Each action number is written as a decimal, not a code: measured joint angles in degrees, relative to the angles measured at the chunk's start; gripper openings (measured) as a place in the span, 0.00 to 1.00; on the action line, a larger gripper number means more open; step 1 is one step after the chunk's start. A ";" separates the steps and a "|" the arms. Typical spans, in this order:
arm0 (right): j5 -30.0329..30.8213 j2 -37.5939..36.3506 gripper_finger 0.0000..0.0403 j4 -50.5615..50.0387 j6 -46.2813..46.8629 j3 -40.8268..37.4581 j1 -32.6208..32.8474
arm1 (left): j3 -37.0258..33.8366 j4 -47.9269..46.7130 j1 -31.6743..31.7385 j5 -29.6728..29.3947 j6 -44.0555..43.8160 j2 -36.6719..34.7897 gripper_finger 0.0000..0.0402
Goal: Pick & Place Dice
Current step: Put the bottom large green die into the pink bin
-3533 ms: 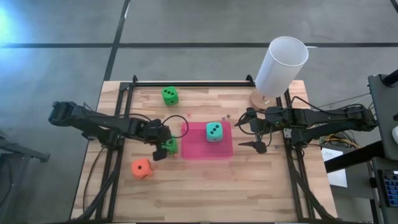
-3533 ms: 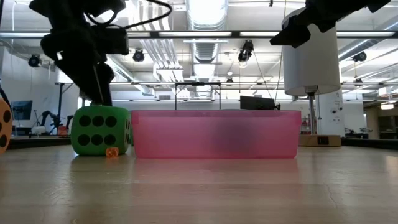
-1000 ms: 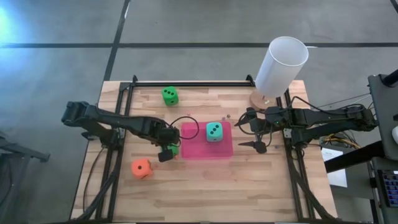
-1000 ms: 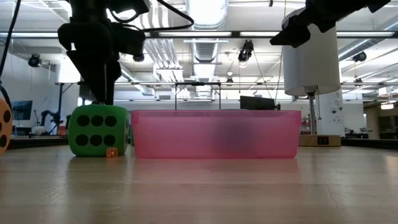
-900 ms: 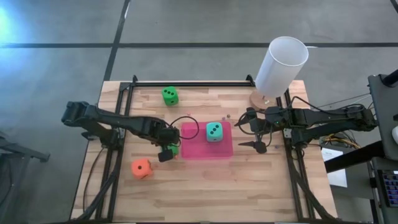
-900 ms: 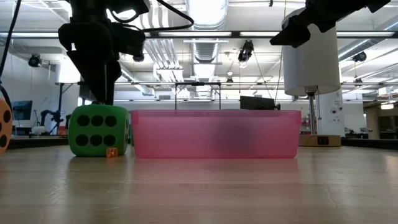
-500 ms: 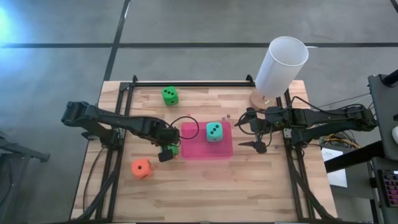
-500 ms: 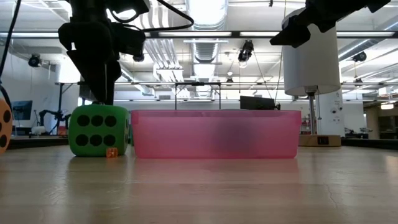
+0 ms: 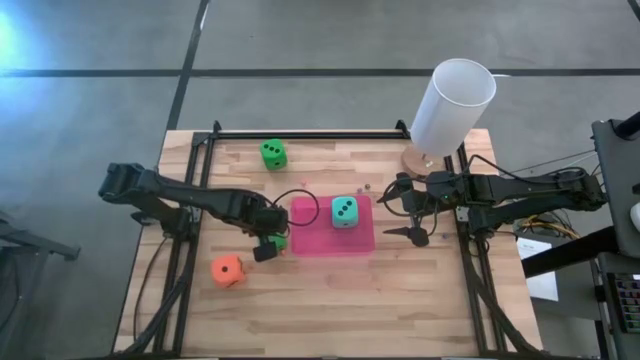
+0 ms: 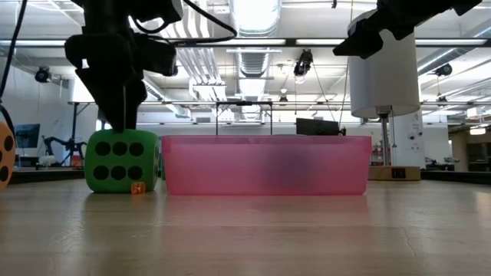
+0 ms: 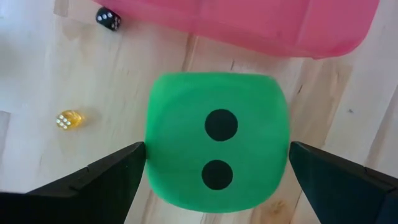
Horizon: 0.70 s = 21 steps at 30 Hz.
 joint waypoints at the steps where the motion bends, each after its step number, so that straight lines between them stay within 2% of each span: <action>1: 0.00 0.00 0.99 0.02 0.06 0.00 -0.02 | -0.34 0.40 0.00 0.12 0.06 -0.01 1.00; 13: 0.00 0.00 0.99 0.00 0.05 0.00 -0.02 | -0.98 1.25 0.02 0.72 0.18 -0.07 1.00; 21: 0.00 0.00 0.99 0.00 0.12 0.00 0.00 | -4.45 6.23 0.02 0.76 0.03 -0.17 1.00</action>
